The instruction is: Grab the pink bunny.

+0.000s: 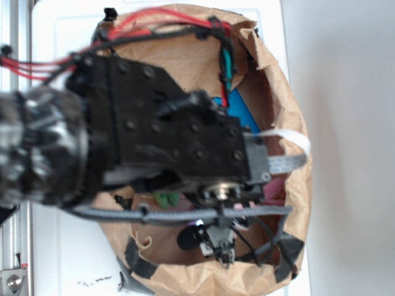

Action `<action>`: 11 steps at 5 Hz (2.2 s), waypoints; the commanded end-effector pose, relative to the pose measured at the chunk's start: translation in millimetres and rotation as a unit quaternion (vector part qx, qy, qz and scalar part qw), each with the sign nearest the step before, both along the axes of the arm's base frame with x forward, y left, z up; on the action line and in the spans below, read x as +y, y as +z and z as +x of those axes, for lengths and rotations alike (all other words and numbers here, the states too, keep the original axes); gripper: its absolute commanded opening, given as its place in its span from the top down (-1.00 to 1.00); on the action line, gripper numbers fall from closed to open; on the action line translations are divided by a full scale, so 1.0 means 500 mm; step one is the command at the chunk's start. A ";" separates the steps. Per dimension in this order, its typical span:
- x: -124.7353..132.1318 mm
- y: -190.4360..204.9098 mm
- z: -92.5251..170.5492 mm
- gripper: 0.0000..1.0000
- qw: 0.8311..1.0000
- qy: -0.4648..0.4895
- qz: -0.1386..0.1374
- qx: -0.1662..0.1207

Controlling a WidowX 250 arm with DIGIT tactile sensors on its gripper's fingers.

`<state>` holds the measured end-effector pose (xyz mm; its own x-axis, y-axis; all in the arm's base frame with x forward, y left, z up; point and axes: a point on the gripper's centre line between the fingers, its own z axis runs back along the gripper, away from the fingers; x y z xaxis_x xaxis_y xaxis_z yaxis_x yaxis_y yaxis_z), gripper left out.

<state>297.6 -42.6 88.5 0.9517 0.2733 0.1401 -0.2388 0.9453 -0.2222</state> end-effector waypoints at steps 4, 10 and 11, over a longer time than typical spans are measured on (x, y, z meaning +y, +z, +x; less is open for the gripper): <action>-0.073 -0.038 0.050 -1.00 0.996 -0.023 0.007 -0.089; 0.082 0.089 0.037 1.00 0.994 -0.028 0.015 -0.100; 0.133 0.154 0.003 1.00 0.992 -0.026 0.016 -0.120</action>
<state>292.9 16.8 141.2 0.9314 0.2154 0.2936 -0.1445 0.9587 -0.2448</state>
